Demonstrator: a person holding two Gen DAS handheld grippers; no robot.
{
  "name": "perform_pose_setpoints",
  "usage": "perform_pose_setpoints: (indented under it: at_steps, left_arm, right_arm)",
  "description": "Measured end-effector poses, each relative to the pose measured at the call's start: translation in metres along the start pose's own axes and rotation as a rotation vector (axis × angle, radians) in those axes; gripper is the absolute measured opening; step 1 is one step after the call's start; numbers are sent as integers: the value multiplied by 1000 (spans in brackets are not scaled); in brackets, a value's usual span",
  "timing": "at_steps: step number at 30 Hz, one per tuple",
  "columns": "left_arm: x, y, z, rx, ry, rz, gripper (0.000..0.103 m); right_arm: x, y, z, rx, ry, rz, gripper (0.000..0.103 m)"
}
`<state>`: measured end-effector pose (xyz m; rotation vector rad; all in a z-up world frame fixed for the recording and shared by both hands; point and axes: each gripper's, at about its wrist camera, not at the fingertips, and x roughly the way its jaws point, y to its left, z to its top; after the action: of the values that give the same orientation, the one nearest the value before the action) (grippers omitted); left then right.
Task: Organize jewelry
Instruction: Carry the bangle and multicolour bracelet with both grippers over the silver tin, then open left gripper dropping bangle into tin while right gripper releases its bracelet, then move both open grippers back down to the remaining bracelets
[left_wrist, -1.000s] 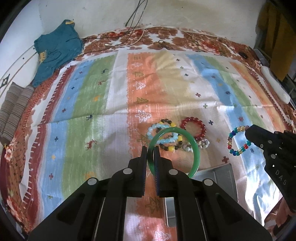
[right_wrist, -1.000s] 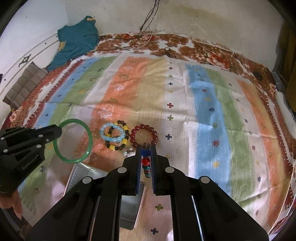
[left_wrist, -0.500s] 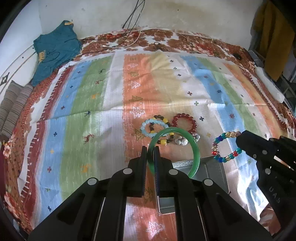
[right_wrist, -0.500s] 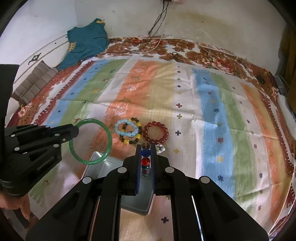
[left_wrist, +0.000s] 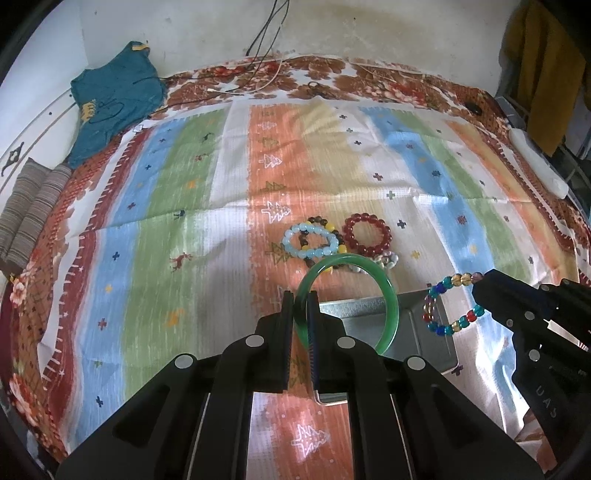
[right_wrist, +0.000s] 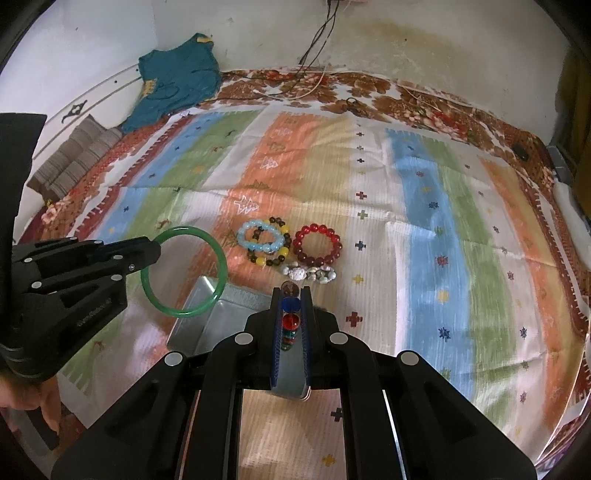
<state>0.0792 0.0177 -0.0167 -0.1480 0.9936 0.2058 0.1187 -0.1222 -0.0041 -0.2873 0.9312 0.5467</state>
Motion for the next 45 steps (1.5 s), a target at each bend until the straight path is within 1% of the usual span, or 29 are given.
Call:
perform_pose_setpoints:
  at_steps: [6, 7, 9, 10, 11, 13, 16, 18, 20, 21, 24, 26, 28, 33, 35, 38, 41, 45]
  left_arm:
    - [-2, -3, -7, 0, 9, -14, 7]
    - [-2, -4, -8, 0, 16, -26, 7]
    - [3, -7, -10, -4, 53, -71, 11]
    - [6, -7, -11, -7, 64, -66, 16]
    - [6, -8, -12, -3, 62, -53, 17]
    - [7, -6, -11, -1, 53, -21, 17]
    - [8, 2, -8, -38, 55, -16, 18]
    - [9, 6, -6, -52, 54, -6, 22]
    - [9, 10, -5, -65, 54, -4, 29]
    - [9, 11, -5, -70, 54, -3, 31]
    - [10, 14, -2, -82, 52, 7, 38]
    - [10, 15, -1, -83, 50, 11, 42]
    - [11, 16, 0, -85, 49, 18, 48]
    - [13, 18, 3, -82, 46, 32, 58]
    - [14, 17, 4, -77, 43, 31, 65]
    - [15, 15, 6, -67, 34, 36, 71]
    - [17, 14, 8, -56, 33, 44, 76]
    - [20, 14, 12, -47, 31, 59, 80]
  right_arm:
    - [-4, 1, -7, 9, -2, 6, 10]
    - [-5, -1, -7, 15, -7, 1, 10]
    - [-4, -5, -7, 31, -6, -22, 11]
    - [-2, -7, -7, 37, -1, -28, 13]
    - [-1, -9, -7, 44, 2, -34, 23]
    - [1, -14, -7, 58, 9, -47, 36]
    - [5, -21, -8, 83, 24, -46, 36]
    - [6, -25, -8, 100, 29, -49, 36]
    - [8, -27, -8, 112, 38, -50, 36]
    - [9, -28, -8, 116, 43, -52, 36]
    - [11, -30, -8, 119, 48, -58, 40]
    - [12, -30, -7, 117, 48, -62, 46]
    - [13, -30, -6, 114, 48, -65, 48]
    - [15, -30, -5, 112, 50, -64, 53]
    - [17, -31, -4, 109, 52, -64, 55]
    - [19, -31, -2, 108, 51, -62, 60]
    - [22, -31, 0, 110, 55, -60, 63]
    - [27, -32, 3, 113, 62, -61, 67]
